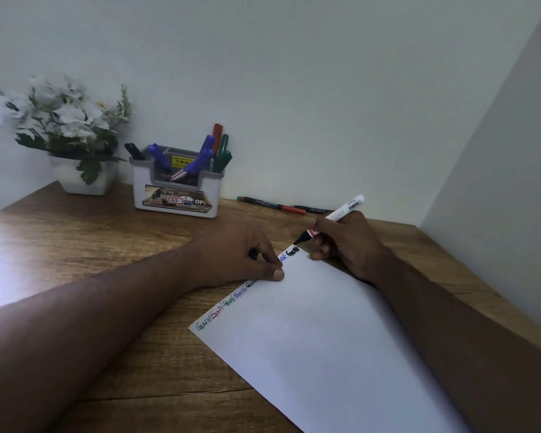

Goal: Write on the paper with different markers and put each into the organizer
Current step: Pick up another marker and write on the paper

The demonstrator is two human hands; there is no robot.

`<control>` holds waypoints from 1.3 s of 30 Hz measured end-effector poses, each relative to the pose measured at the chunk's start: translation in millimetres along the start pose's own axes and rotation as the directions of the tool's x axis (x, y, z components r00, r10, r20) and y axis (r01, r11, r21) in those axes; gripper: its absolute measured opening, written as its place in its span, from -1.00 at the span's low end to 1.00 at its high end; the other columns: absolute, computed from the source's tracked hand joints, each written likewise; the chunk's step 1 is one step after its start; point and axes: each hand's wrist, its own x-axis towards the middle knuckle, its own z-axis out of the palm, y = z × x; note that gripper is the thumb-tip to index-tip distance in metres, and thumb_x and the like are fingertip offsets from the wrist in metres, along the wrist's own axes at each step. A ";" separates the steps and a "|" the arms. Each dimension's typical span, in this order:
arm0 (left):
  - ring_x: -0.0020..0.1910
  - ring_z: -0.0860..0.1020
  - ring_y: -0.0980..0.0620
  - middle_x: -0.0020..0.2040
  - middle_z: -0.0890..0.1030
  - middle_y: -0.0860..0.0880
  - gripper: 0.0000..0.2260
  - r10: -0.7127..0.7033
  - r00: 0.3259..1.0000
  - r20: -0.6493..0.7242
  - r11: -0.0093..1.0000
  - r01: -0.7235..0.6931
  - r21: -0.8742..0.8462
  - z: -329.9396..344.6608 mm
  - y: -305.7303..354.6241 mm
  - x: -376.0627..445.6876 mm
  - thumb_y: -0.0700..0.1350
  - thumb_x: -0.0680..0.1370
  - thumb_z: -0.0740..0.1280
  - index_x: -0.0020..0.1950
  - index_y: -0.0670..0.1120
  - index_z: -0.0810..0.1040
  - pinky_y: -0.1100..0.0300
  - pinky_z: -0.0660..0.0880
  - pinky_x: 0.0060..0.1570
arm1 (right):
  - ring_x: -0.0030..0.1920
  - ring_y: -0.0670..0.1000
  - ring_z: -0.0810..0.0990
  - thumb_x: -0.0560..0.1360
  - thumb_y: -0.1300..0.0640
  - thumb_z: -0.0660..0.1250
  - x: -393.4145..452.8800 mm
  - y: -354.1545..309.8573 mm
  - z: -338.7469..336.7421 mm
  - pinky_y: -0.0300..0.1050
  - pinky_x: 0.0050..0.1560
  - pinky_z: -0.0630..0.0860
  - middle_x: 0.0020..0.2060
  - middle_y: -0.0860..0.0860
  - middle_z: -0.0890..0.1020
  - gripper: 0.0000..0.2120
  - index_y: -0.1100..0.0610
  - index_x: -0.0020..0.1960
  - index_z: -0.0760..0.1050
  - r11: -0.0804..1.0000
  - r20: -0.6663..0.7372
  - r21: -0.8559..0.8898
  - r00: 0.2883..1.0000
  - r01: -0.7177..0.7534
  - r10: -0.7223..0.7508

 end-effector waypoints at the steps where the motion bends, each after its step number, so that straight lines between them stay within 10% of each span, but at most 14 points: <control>1: -0.16 0.55 0.20 -0.10 0.63 0.25 -0.76 0.001 1.000 0.002 1.000 -0.001 0.004 0.0 0.0 -0.3 0.18 0.45 0.40 0.04 0.13 0.69 0.08 0.54 -0.07 | -0.57 -0.01 0.36 0.45 0.35 0.34 -0.2 0.3 0.2 -0.07 -0.37 0.59 -0.49 0.16 0.47 -0.89 0.39 -0.23 0.51 1.000 0.005 -0.008 1.000 0.008 -0.008; 11: -0.06 0.55 0.24 -0.02 0.62 0.25 -0.79 0.001 0.997 -0.074 0.993 -0.009 -0.117 0.6 -0.2 -2.5 0.07 0.56 0.30 0.14 0.14 0.63 0.19 0.53 -0.02 | -0.56 -0.03 0.37 0.47 0.29 0.35 -2.5 -4.5 -1.2 -0.11 -0.42 0.55 -0.48 0.10 0.48 -0.86 0.29 -0.26 0.53 1.000 0.006 0.025 1.000 0.010 -0.010; 19: -0.40 0.49 0.29 0.04 0.60 0.00 -0.53 -0.082 0.970 -0.230 0.943 0.002 -0.332 -2.3 -8.7 -2.6 -0.16 0.61 0.24 0.37 0.22 0.14 0.40 0.36 -0.33 | -0.55 -0.05 0.37 0.54 0.18 0.20 -4.8 -26.5 -0.1 -0.29 -0.53 0.26 -0.45 0.08 0.55 -0.83 0.11 -0.21 0.49 0.951 0.080 0.300 0.992 0.073 -0.101; 39: -0.07 0.64 0.14 -0.04 0.68 0.08 -0.76 -0.134 0.958 -0.252 0.894 0.007 -0.449 -6.2 -8.5 -2.6 -0.22 0.44 0.47 0.05 0.03 0.66 0.34 0.58 -0.13 | -0.50 0.07 0.43 0.42 0.22 0.46 -13.2 -31.9 27.5 -0.20 -0.52 0.33 -0.39 0.19 0.61 -0.88 0.27 -0.22 0.59 0.963 0.189 0.030 0.945 0.267 -0.268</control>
